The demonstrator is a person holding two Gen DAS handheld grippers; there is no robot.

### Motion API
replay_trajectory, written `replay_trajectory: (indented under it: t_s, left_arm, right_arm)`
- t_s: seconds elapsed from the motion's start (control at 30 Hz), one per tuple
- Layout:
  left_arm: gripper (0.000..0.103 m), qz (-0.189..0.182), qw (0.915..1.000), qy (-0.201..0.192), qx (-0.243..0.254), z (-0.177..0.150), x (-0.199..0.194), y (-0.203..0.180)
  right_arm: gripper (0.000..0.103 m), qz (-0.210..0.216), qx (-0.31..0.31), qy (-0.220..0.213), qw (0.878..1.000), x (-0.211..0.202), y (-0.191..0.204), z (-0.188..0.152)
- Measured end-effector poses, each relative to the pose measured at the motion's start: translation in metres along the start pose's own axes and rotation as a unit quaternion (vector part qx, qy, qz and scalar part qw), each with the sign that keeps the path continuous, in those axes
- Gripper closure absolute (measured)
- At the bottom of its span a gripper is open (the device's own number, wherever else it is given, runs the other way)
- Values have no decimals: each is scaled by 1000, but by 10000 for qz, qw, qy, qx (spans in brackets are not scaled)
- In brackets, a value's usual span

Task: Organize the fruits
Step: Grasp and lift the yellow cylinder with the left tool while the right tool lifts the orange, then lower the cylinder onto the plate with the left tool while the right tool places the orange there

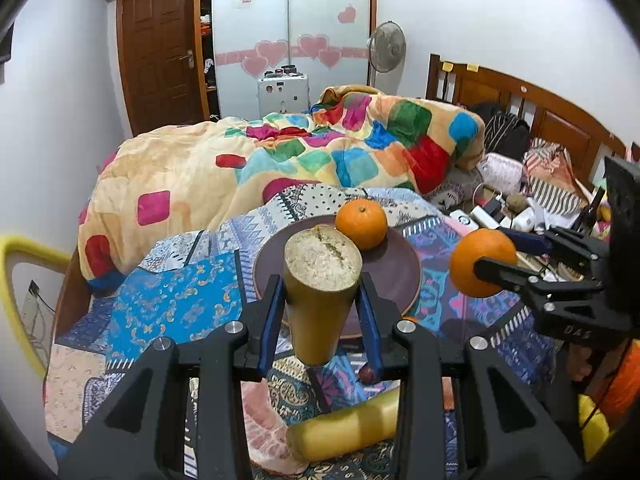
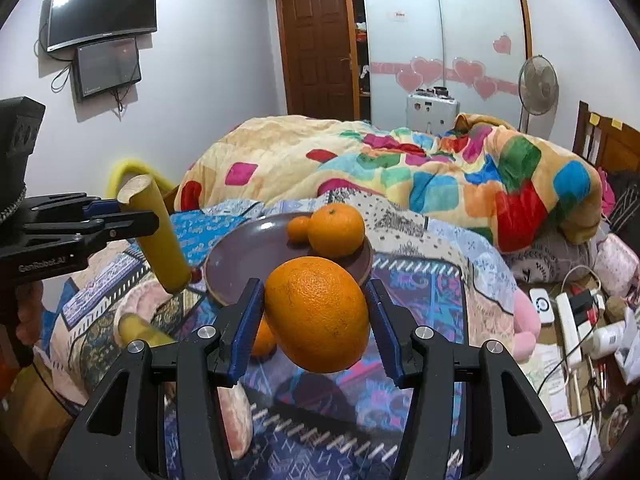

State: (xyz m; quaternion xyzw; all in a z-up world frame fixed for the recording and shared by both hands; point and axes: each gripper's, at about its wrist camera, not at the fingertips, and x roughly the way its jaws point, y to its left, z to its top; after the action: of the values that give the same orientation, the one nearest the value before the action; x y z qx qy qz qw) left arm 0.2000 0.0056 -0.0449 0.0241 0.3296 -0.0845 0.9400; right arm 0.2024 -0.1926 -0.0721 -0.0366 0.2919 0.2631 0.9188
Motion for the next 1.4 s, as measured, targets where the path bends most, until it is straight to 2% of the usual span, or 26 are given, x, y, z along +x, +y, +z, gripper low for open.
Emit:
replay_trajectory:
  t_s: [0.53, 0.7, 0.9, 1.03, 1.23, 1.4]
  left_arm:
    - [67, -432, 9982, 365, -198, 21, 61, 7]
    - [67, -314, 9980, 499, -223, 25, 83, 16]
    - [67, -480, 9964, 593, -377, 35, 101, 29]
    - [68, -313, 9973, 603, -272, 42, 114, 28]
    - [68, -250, 9965, 663, -437, 47, 132, 33]
    - [68, -208, 9955, 799, -464, 44, 142, 37]
  right_arm:
    - [54, -150, -129, 86, 9998, 46, -4, 17]
    - [54, -168, -205, 239, 9994, 65, -4, 20]
    - [54, -268, -366, 443, 9980, 85, -5, 18]
    - [54, -283, -381, 448, 9979, 88, -7, 18]
    - [54, -356, -526, 419, 9971, 93, -1, 18]
    - [54, -182, -522, 459, 9974, 94, 3, 20]
